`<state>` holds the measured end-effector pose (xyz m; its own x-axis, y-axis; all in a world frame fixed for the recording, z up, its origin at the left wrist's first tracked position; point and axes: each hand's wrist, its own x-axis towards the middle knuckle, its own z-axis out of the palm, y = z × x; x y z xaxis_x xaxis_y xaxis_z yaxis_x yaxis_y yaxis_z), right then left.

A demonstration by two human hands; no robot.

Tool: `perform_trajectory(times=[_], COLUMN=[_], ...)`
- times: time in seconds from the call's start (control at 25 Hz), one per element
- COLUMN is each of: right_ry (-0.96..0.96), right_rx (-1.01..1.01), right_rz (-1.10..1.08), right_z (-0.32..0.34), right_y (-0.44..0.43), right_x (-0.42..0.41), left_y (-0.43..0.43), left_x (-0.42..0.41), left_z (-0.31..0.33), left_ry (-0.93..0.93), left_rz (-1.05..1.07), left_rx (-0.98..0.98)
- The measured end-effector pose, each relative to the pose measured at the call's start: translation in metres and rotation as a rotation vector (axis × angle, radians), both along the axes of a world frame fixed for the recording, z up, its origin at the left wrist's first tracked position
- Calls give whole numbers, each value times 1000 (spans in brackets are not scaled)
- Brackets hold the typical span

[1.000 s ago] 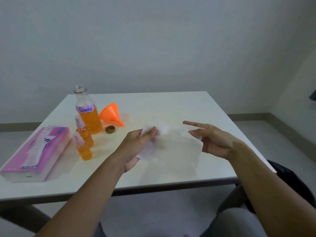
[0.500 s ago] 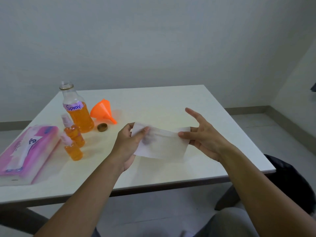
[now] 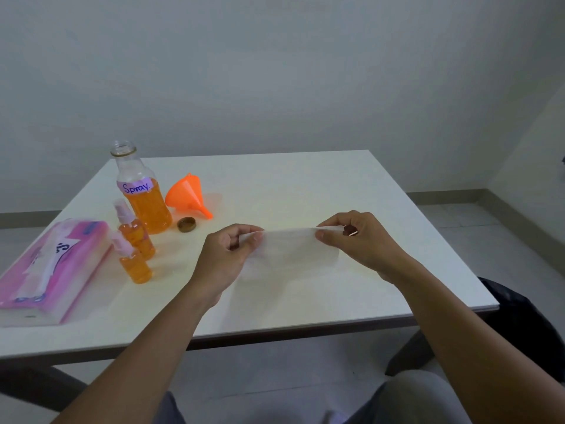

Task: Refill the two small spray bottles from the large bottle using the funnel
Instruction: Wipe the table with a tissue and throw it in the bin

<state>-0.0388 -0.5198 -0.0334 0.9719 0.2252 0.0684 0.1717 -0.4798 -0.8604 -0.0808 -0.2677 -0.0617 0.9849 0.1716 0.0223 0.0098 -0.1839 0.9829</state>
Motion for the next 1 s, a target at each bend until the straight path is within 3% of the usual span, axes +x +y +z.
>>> perform_trajectory(times=[0.16, 0.48, 0.64, 0.84, 1.0], right_ry=[64, 200, 186, -12, 112], right_rx=[105, 325, 181, -254, 147], right_rz=[-36, 16, -85, -165, -70], right_z=[-1, -6, -21, -37, -27], right_y=[2, 2, 0, 2, 6], right_x=[2, 2, 6, 7, 13], left_y=[1, 3, -2, -1, 2], left_x=[1, 7, 9, 13, 19], left_z=[-5, -7, -21, -32, -30], left_ry=[48, 48, 105, 72, -1], left_rz=[-7, -33, 12, 33, 26], left_rx=[137, -30, -13, 50, -42])
